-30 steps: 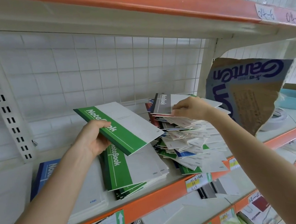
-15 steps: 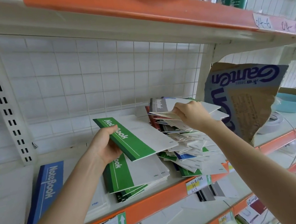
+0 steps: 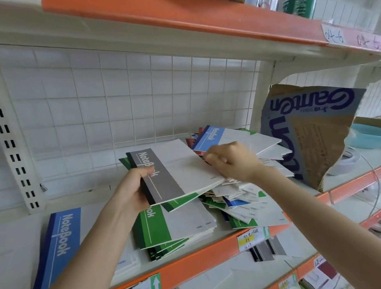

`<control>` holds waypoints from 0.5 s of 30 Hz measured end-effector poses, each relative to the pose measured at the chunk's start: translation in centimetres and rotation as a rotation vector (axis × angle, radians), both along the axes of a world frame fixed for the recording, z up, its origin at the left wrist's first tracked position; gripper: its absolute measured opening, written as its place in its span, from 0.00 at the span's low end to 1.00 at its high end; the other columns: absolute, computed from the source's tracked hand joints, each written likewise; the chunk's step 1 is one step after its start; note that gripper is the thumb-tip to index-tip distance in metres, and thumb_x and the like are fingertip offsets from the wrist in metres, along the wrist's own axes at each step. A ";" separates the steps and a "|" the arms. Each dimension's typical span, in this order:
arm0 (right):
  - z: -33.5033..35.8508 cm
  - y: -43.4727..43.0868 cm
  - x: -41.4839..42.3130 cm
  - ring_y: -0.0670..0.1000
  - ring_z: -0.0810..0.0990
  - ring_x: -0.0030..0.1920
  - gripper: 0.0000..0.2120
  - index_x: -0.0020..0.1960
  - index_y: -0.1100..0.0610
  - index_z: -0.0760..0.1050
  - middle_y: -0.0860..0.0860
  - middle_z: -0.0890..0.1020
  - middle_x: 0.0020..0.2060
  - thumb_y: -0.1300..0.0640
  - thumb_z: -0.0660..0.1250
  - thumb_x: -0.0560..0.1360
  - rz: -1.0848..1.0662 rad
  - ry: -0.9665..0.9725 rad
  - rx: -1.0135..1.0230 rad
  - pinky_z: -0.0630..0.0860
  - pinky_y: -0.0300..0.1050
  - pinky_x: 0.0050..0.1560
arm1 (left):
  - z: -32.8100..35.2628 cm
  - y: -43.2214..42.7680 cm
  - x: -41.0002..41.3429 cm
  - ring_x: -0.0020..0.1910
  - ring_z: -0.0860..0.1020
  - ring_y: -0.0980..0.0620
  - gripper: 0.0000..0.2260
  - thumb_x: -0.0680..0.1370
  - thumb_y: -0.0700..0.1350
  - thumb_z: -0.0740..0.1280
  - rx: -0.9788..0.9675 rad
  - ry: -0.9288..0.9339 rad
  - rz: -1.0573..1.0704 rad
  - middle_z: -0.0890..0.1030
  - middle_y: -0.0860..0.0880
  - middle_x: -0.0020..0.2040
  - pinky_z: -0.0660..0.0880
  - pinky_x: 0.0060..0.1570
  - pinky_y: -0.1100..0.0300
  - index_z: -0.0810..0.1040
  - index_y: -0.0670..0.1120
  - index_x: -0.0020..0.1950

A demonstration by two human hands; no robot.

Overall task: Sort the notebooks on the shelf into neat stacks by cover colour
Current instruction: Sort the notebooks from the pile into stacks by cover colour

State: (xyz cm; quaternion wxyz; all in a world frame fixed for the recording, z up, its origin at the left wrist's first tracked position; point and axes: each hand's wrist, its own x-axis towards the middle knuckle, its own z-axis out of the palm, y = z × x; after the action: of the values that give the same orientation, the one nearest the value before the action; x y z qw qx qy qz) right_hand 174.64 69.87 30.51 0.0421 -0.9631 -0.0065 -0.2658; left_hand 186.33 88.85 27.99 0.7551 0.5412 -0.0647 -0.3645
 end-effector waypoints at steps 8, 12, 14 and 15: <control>-0.1 -3.9 2.0 0.55 0.76 0.46 0.16 0.50 0.56 0.78 0.54 0.81 0.47 0.47 0.58 0.77 -0.546 0.129 0.265 0.74 0.46 0.46 | 0.0 1.0 0.2 0.39 0.77 0.46 0.03 0.79 0.38 0.60 0.013 -0.008 0.053 0.79 0.43 0.42 0.71 0.34 0.52 0.73 0.42 0.48; 0.8 -4.1 1.9 0.56 0.77 0.51 0.16 0.54 0.55 0.79 0.53 0.81 0.51 0.47 0.61 0.74 -0.545 0.189 0.285 0.74 0.47 0.54 | -0.1 1.1 0.1 0.39 0.77 0.46 0.04 0.78 0.38 0.60 -0.006 0.003 0.062 0.79 0.43 0.42 0.71 0.34 0.52 0.73 0.42 0.51; 1.1 -4.1 1.8 0.55 0.76 0.52 0.16 0.56 0.53 0.79 0.52 0.81 0.53 0.47 0.59 0.76 -0.526 0.235 0.207 0.73 0.46 0.53 | -0.1 1.0 0.0 0.39 0.77 0.46 0.05 0.79 0.38 0.60 -0.019 0.011 0.059 0.79 0.43 0.42 0.71 0.34 0.51 0.73 0.42 0.53; 1.3 -4.0 1.7 0.55 0.75 0.51 0.16 0.58 0.52 0.78 0.51 0.80 0.55 0.48 0.57 0.77 -0.517 0.258 0.127 0.72 0.45 0.51 | -0.1 1.0 0.0 0.39 0.77 0.46 0.06 0.79 0.37 0.59 -0.021 0.013 0.058 0.79 0.44 0.42 0.71 0.34 0.51 0.72 0.42 0.54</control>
State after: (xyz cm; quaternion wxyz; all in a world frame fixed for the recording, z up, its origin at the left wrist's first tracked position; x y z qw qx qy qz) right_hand 176.33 65.89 31.78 0.0335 -0.9541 0.2610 -0.1430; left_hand 186.31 89.85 27.85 0.7714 0.5325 -0.0479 -0.3451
